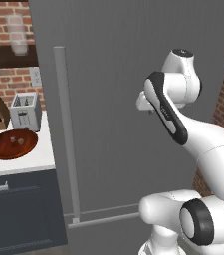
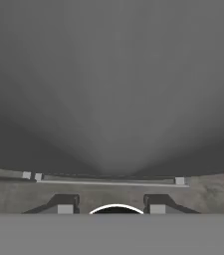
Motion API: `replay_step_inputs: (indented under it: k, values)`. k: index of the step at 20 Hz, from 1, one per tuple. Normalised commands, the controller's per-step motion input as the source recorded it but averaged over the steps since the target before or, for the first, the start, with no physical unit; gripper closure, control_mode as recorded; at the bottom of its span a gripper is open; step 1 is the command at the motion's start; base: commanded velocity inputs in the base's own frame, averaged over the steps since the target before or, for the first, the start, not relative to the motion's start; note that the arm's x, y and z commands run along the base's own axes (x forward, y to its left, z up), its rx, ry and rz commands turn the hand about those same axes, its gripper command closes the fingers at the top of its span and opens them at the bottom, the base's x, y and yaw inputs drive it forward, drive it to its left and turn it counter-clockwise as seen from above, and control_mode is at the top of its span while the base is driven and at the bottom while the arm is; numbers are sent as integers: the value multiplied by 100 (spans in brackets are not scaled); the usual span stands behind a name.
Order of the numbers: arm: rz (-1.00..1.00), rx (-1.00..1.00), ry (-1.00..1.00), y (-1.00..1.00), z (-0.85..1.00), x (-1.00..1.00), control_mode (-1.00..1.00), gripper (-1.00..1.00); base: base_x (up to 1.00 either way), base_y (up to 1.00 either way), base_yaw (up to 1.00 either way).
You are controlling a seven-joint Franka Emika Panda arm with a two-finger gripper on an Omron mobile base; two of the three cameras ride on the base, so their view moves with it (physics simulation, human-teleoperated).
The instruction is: Grab a lemon wedge from the fridge and one ice cube from the ice bowl, and put them in the glass of lemonade.
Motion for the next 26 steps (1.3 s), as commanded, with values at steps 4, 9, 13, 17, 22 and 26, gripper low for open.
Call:
replay_step_inputs:
  k: [4,9,13,17,22,26]
  values:
    - [0,0,0,0,0,-29,-100,-100,0,0,0]
    - [0,0,0,-1,-5,-68,-100,-100,0,0,0]
    - [-2,0,0,-3,-1,-79,-100,-100,0,0,0]
    - [-5,0,0,-11,-6,-78,-100,-100,0,0,0]
    - [-3,0,-2,-18,-18,-63,-100,-100,0,0,0]
    - [-1,0,-1,-6,-27,-46,-100,-100,0,0,0]
